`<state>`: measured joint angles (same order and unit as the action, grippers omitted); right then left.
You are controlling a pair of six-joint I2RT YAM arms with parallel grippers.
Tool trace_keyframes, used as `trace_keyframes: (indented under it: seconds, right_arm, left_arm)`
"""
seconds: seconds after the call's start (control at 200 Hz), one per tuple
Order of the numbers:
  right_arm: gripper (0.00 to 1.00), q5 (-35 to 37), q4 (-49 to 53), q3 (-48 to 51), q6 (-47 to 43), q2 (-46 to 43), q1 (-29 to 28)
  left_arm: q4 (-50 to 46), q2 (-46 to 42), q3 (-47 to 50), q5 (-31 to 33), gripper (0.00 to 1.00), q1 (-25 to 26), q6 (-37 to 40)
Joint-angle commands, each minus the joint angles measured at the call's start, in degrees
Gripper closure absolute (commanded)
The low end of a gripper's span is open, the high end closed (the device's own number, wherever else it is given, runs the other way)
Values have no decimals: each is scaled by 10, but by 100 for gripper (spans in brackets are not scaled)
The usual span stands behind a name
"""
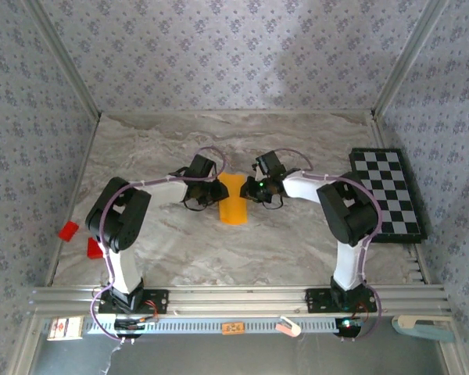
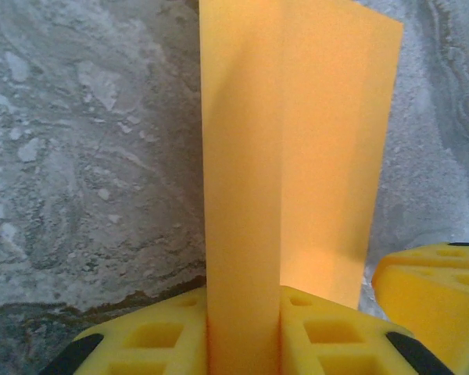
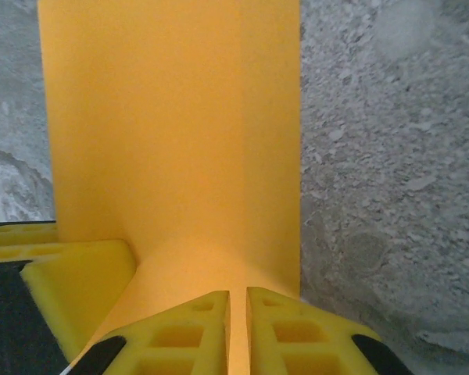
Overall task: Fold a paper plane with a square sheet of paper (pick it up from the middle)
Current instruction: First fold the square sheet of paper in half at the center of the table.
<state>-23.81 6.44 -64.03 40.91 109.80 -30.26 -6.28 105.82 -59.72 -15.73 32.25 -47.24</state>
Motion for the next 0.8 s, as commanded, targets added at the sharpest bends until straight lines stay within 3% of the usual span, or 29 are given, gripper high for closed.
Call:
trace_keyframes:
  seconds: [0.0,0.245,0.425,0.61,0.795]
  right_arm:
    - [86,11,60,-34,-14,29,-7]
    - [87,32,116,-59,-13,55,-10]
    - [87,42,143,-65,-6,67,-11]
    - [87,34,142,-70,-5,66,-11]
    - [87,-5,114,-68,4,58,-8]
  left_arm:
    - [-26,14,-10,9,75,-1,0]
    - [-66,8,-27,26,68,-2,8]
    - [-125,-18,-47,52,54,-1,17]
    - [-162,-39,-52,62,32,0,24]
    - [-181,-45,-60,67,26,2,42]
